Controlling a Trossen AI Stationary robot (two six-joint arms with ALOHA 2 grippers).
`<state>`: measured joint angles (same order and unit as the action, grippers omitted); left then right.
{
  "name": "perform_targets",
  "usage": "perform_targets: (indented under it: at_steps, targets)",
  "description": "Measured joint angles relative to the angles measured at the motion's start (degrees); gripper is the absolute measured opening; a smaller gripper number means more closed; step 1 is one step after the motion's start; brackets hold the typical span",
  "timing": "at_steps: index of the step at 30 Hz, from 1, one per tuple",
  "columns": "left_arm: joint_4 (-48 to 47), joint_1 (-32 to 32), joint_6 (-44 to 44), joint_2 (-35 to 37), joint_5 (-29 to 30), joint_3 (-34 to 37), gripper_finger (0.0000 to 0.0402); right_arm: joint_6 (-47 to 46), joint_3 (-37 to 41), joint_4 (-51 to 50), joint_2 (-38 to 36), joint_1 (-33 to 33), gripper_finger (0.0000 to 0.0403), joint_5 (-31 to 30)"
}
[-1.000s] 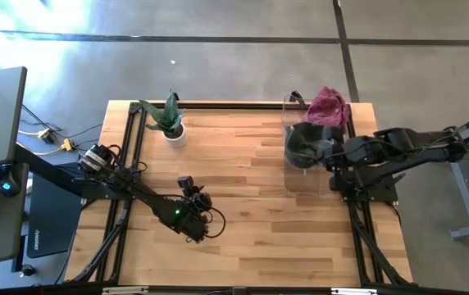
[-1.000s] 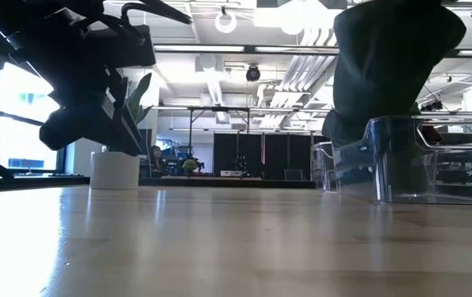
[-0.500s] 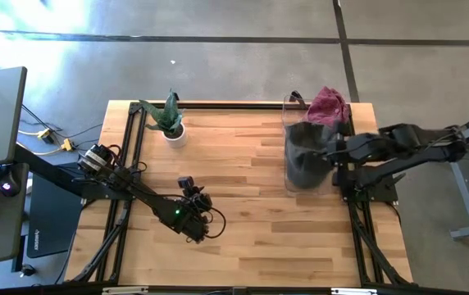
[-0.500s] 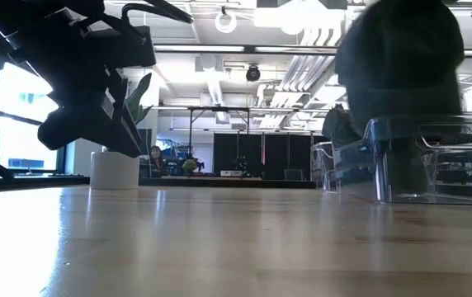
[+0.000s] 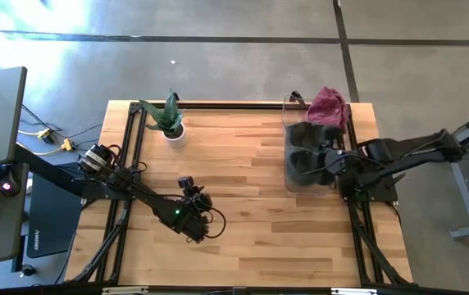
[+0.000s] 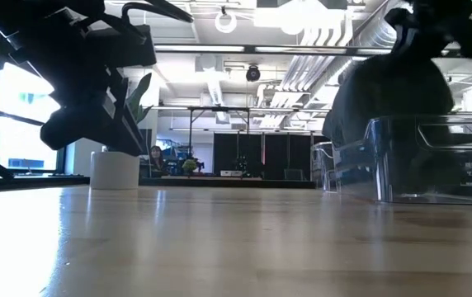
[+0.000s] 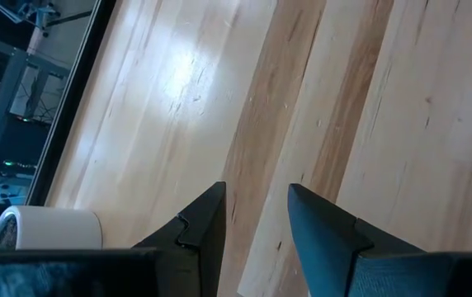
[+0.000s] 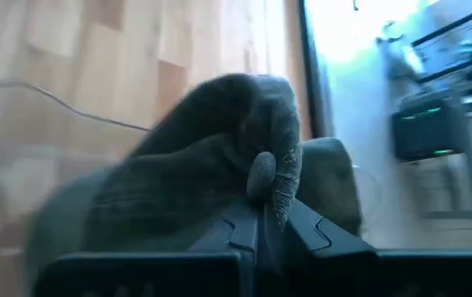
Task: Pick & Place hat
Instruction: Put the gray cap into the bottom transparent bin
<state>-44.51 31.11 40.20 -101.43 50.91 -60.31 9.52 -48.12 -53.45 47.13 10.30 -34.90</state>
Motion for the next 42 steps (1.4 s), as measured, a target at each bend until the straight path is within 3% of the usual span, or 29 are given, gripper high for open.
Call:
perform_targets:
  at_steps: [4, 12, 18, 24, 27, 32, 35, 38, 42]
  targets:
    - [0.0, 0.0, -0.1, 0.0, 0.2, 0.0, 0.0127, 6.0, 5.1, 4.6, 0.0, -2.0, 0.0022, -4.5]
    - [1.7, 0.0, -2.0, 0.0, -0.3, 0.0, 0.0127, 5.9, 9.6, 8.8, 0.0, -6.3, 0.0043, -9.5]
    - [3.1, 0.0, -2.7, 0.0, -0.7, 0.0, 0.0127, -0.9, 3.5, 6.6, 0.0, -12.2, 0.0115, -2.2]
    - [3.1, 0.0, -2.7, 0.0, -0.9, 0.0, 0.0127, -16.4, -5.1, 0.3, 0.0, -17.0, 0.0165, 0.0]
    - [3.1, 0.0, -2.7, 0.0, -0.9, 0.0, 0.0127, -19.5, -6.8, 0.6, -0.1, -17.4, 0.0173, 7.2]
    - [3.6, 0.0, -2.7, 0.0, -0.9, 0.0, 0.0127, -18.2, -2.6, 3.9, 0.1, -17.3, 0.0149, 25.9]
    - [4.5, 0.0, -4.1, 0.0, -0.9, 0.0, 0.0127, -17.1, 3.4, 7.8, 0.2, -17.6, 0.0104, 30.8]
    - [4.6, 0.0, -4.4, 0.0, -0.8, 0.0, 0.0127, -16.7, 9.8, 15.4, 0.2, -18.6, 0.0052, 30.0]
    - [4.6, 0.0, -4.4, 0.0, -0.8, 0.0, 0.0127, -15.4, 16.1, 23.9, 0.2, -20.4, 0.0006, 17.1]
